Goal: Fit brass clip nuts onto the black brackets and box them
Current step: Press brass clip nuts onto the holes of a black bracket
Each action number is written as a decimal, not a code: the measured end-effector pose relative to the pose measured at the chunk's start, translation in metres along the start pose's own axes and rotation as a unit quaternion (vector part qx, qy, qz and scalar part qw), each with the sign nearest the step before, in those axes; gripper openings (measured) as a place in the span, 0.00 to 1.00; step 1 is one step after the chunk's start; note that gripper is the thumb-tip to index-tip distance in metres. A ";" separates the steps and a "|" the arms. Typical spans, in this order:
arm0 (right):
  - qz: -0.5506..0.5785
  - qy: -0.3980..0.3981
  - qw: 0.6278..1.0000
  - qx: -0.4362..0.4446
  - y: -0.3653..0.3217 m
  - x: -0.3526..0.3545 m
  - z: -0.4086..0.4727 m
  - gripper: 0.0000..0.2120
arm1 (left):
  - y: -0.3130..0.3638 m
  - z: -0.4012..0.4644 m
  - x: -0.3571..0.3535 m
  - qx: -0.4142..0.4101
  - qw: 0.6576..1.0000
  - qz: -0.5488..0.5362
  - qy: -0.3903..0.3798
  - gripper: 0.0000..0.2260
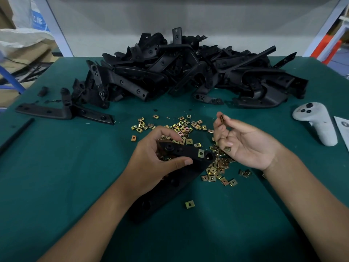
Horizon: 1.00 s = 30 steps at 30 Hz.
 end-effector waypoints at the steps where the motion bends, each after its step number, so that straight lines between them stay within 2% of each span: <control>1: -0.002 -0.006 1.000 -0.002 0.001 -0.001 0.000 0.07 | 0.000 0.000 0.000 -0.001 1.000 0.002 -0.001 0.19; 5: 0.016 -0.019 1.000 -0.010 0.002 -0.004 0.000 0.04 | 0.001 0.000 0.000 -0.005 1.000 0.004 -0.007 0.18; 13: -0.017 -0.004 1.000 0.025 -0.002 -0.002 -0.001 0.09 | 0.001 0.001 -0.001 -0.008 1.000 0.021 -0.014 0.19; 17: -0.115 0.011 0.991 0.064 -0.005 -0.004 -0.001 0.10 | 0.001 0.001 0.000 -0.010 0.999 0.039 -0.013 0.18; 22: -0.255 0.041 0.962 0.090 -0.002 -0.012 -0.004 0.13 | -0.002 0.000 -0.002 0.007 1.000 0.005 -0.012 0.16; 26: -0.309 0.040 0.947 0.083 0.004 -0.018 -0.006 0.15 | -0.003 -0.002 -0.007 0.023 0.999 -0.003 -0.037 0.12; 30: -0.304 0.041 0.948 0.084 0.006 -0.020 -0.006 0.16 | -0.007 -0.003 -0.007 0.045 0.998 0.031 -0.043 0.13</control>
Point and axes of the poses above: each hand's wrist, its own z-axis towards the middle knuckle, its own x-axis out of the back of the hand, y = z × x, the point moved 8 cm from there along z, towards the middle knuckle, and after that the axes turned 12 degrees about -x, right-handed, at the moved point
